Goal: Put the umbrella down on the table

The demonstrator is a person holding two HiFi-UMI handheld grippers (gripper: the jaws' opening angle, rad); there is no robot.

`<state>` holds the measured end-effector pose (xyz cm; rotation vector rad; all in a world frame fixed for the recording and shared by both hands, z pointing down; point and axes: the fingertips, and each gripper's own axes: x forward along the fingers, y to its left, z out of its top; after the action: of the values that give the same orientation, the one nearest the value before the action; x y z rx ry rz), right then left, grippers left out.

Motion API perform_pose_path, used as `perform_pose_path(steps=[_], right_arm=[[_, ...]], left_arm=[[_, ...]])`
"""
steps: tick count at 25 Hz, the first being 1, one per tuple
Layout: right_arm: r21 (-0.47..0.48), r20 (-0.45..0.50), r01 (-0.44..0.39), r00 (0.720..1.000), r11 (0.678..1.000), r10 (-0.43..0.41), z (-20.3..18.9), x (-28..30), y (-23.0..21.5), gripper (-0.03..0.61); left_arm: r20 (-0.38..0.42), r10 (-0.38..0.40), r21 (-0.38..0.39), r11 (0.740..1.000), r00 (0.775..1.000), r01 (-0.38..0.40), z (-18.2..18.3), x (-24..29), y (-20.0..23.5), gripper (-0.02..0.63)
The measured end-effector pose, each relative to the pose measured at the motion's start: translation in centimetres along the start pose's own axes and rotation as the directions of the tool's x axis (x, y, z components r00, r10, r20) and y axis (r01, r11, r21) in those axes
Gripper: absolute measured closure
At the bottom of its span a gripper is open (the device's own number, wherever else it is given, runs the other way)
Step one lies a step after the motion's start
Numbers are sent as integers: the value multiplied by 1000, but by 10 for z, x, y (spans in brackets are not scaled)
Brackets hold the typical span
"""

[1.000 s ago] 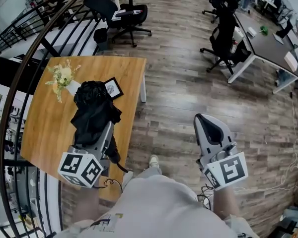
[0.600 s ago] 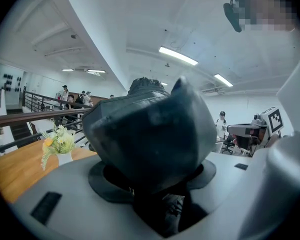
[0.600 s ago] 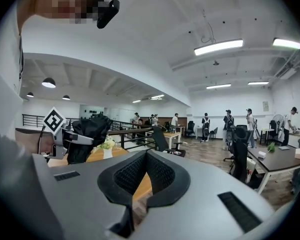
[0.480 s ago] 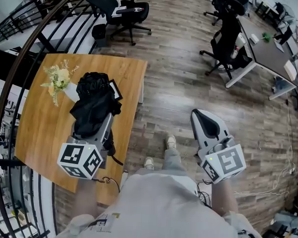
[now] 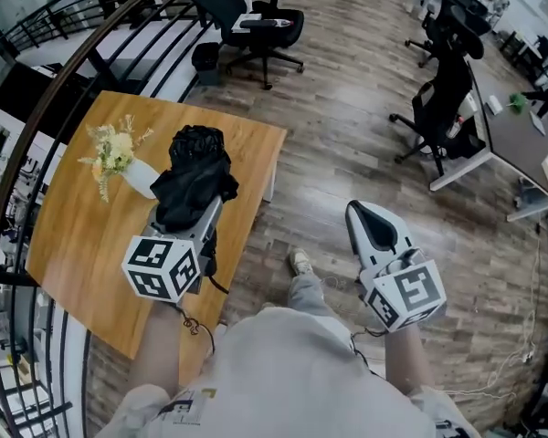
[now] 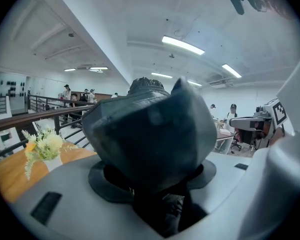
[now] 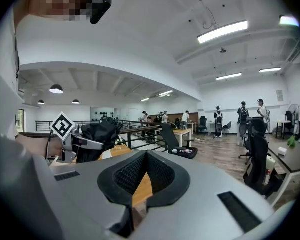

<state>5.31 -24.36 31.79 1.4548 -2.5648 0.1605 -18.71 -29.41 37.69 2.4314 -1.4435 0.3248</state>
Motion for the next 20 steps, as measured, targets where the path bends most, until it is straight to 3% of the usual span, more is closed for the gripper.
perform_pose_path(steps=[6, 11, 20], right_arm=[[42, -39, -69, 997, 997, 71, -32, 59, -39, 551], [86, -111, -86, 989, 993, 96, -55, 107, -119, 551], [147, -238, -133, 957, 980, 166, -112, 178, -194, 551]], left_arm=[[-108, 58, -57, 996, 992, -64, -43, 81, 40, 350], [-195, 83, -66, 993, 977, -98, -58, 183, 52, 350], [-433, 105, -43, 990, 895, -137, -132, 313, 80, 351]])
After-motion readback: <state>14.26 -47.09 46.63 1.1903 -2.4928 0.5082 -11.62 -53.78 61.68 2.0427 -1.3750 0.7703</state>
